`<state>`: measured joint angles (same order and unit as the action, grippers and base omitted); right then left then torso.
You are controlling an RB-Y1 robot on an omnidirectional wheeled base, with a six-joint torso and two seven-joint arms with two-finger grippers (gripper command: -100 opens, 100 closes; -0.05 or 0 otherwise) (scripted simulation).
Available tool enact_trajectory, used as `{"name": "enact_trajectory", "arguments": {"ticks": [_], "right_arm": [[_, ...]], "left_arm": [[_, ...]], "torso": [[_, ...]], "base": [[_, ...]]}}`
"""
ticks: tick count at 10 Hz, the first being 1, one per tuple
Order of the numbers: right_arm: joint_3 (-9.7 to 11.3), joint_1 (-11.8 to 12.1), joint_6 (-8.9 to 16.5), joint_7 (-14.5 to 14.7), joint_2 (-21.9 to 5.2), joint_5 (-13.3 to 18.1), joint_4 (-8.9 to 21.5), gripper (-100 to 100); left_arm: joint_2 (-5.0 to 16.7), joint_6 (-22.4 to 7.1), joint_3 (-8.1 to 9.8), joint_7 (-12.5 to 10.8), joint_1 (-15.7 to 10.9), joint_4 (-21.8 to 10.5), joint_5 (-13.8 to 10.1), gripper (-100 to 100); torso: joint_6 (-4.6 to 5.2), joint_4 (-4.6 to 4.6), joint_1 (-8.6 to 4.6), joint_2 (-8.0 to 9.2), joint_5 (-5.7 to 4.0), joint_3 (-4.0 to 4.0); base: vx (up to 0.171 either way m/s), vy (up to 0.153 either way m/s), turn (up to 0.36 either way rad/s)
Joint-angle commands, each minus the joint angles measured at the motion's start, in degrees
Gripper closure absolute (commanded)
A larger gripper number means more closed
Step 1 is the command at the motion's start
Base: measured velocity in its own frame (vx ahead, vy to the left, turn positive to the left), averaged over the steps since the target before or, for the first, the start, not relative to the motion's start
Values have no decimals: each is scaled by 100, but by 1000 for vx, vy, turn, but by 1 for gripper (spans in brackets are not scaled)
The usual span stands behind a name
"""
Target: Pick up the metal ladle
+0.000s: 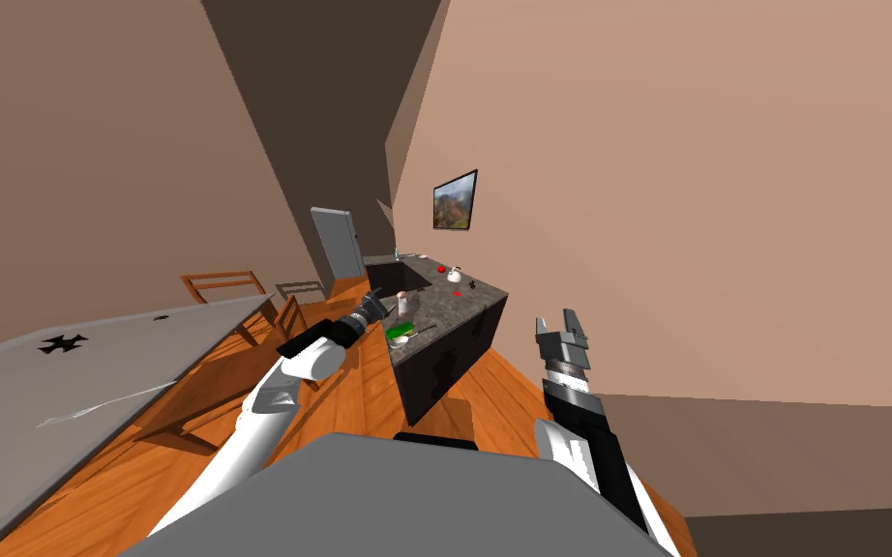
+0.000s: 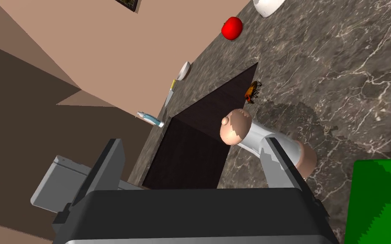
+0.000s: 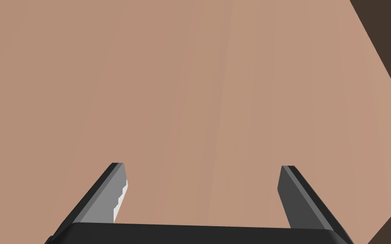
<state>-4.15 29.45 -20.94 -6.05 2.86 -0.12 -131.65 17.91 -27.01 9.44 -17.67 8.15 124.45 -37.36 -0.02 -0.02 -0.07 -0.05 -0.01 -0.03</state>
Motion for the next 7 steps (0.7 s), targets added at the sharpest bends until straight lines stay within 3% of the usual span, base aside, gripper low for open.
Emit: {"name": "enact_trajectory", "arguments": {"ticks": [1,7], "right_arm": [[0,0,0,0,0,0,0,0],[0,0,0,0,0,0,0,0]], "left_arm": [[70,-286,43,-185,-75,-51,-130,-100],[249,-1231,142,-569,-204,-146,-364,-100]], "torso": [[0,0,0,0,0,0],[1,0,-8,-3,-1,-2]], "base": [[14,-24,-55],[20,-33,-31]]}}
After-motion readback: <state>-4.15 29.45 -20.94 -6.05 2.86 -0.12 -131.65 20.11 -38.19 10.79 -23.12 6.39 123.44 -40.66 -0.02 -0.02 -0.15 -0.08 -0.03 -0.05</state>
